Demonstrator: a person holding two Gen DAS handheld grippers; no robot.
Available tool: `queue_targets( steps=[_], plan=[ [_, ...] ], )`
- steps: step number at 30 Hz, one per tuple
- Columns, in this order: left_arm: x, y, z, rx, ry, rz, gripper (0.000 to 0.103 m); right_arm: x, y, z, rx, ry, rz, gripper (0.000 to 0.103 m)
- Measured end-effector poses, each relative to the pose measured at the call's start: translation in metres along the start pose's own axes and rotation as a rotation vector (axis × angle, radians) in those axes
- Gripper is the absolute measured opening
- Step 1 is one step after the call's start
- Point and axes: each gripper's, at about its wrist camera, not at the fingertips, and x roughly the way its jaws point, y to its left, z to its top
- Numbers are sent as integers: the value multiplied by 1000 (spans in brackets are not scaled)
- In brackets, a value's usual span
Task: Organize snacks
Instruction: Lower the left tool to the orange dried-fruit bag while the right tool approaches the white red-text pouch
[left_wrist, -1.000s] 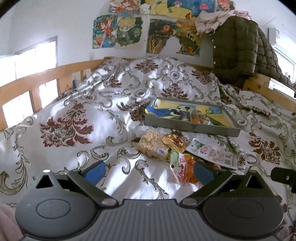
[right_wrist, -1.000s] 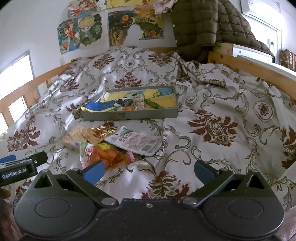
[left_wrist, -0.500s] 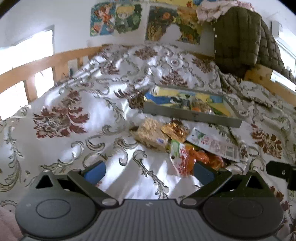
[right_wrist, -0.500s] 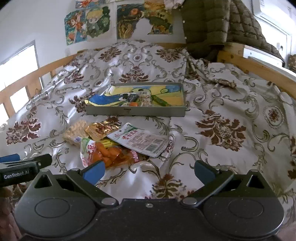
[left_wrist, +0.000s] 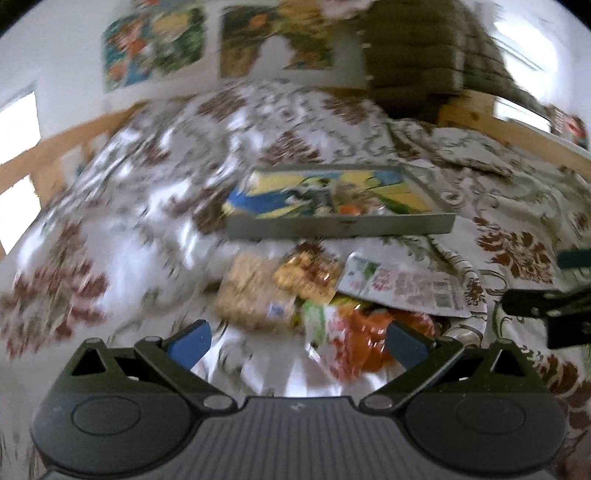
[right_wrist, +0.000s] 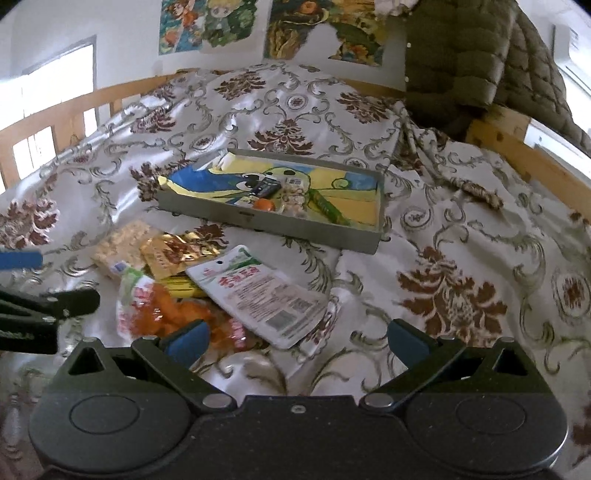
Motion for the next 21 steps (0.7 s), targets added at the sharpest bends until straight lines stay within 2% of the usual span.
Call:
queue_targets(
  steps=[9, 13, 16, 21],
  plan=[
    [34, -5, 11, 186, -6, -152, 103, 33, -9, 7, -15, 29, 28, 102],
    [43, -11, 11, 315, -9, -214, 103, 43, -12, 9, -24, 33, 58, 102],
    [48, -17, 13, 409, -6, -266, 103, 53, -15, 12, -36, 31, 96, 102],
    [60, -31, 18, 559, 55, -395, 103, 75, -20, 17, -64, 38, 225, 102]
  ],
)
